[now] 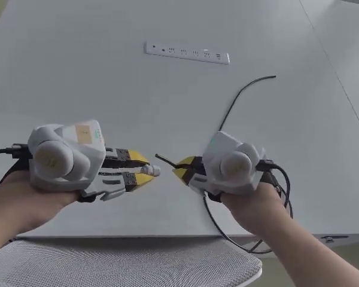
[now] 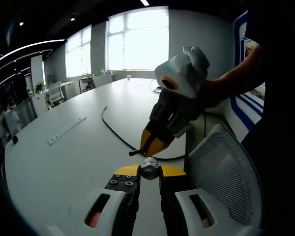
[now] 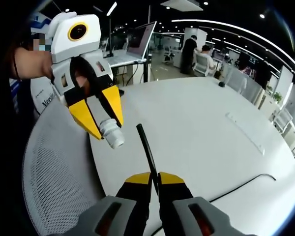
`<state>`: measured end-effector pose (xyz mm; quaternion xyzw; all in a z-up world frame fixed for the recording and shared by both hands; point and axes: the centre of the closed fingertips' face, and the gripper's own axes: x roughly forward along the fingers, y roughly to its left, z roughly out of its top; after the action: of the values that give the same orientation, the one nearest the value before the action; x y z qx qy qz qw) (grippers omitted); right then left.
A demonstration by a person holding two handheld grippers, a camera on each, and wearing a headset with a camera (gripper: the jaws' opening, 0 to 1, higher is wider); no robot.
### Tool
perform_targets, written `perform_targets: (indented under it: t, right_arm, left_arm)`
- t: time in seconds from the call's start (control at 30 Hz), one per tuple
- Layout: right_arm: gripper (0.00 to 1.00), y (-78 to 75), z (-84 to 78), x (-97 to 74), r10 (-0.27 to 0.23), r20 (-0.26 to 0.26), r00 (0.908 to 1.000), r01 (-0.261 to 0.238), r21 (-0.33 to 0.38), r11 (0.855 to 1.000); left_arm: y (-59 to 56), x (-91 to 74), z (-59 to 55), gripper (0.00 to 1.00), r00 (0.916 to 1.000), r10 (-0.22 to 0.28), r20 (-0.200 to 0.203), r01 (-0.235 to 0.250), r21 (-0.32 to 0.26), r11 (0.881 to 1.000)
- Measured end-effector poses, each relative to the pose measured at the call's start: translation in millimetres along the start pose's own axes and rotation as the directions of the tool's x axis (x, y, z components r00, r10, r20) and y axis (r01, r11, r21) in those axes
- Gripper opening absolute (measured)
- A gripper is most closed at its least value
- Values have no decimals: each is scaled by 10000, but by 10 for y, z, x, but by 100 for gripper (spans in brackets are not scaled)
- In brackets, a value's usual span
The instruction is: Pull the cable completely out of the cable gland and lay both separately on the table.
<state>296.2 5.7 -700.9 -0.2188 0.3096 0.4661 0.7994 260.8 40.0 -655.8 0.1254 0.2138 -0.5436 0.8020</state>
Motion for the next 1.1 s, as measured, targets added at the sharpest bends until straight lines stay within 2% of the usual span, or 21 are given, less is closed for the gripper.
perform_targets:
  t: [0.07, 0.2, 0.3, 0.4, 0.6, 0.67, 0.73, 0.77, 0.83, 0.9, 0.93, 1.1]
  right_arm:
    - [0, -49, 75, 18, 16, 68, 10000, -18, 204, 9998]
    - [0, -165, 257, 66, -69, 280, 9996, 61, 281, 9996]
    - [0, -249, 335, 145, -124, 198, 9997, 123, 76, 9999]
    - [0, -325, 401, 216, -141, 141, 9998, 143, -76, 9999]
    - [0, -444, 546, 383, -90, 75, 9999, 92, -244, 9997]
    - [0, -439, 584, 454, 1, 6, 10000, -1, -375, 9993]
    - [0, -423, 610, 516, 92, -54, 9999, -95, -485, 9988]
    - [0, -406, 630, 567, 168, -98, 9998, -173, -574, 9982]
    - [0, -383, 654, 653, 295, -242, 9993, -313, -767, 9966]
    - [0, -343, 700, 737, 455, -388, 9982, -497, -1156, 9921]
    - [0, -317, 716, 771, 554, -451, 9974, -603, -1158, 9914]
    - [0, -247, 786, 1001, 921, -676, 9935, -1005, -1338, 9859]
  left_arm:
    - [9, -9, -54, 15, 9999, 65, -89, -65, 3, 10000]
    - [30, -31, -121, 15, 9999, 143, 14, -143, -68, 9999]
    - [46, -31, -173, 15, 9998, 218, -22, -217, 128, 9997]
    - [93, -26, -222, 15, 9994, 332, 46, -332, 66, 9994]
    - [231, 8, -432, 15, 9978, 665, 66, -661, -519, 9965]
    - [279, 25, -512, 15, 9975, 698, 49, -693, -686, 9952]
    - [383, 23, -615, 15, 9944, 1046, -144, -1054, -697, 9920]
    - [396, 24, -630, 15, 9941, 1073, -135, -1081, -769, 9912]
    - [444, 31, -698, 15, 9936, 1122, 98, -1093, -1556, 9818]
    - [484, 31, -823, 15, 9927, 1195, -157, -1205, -1443, 9822]
    - [493, 30, -912, 15, 9919, 1195, -438, -1246, -1411, 9821]
    - [552, 23, -1088, 15, 9898, 1309, -571, -1393, -1861, 9726]
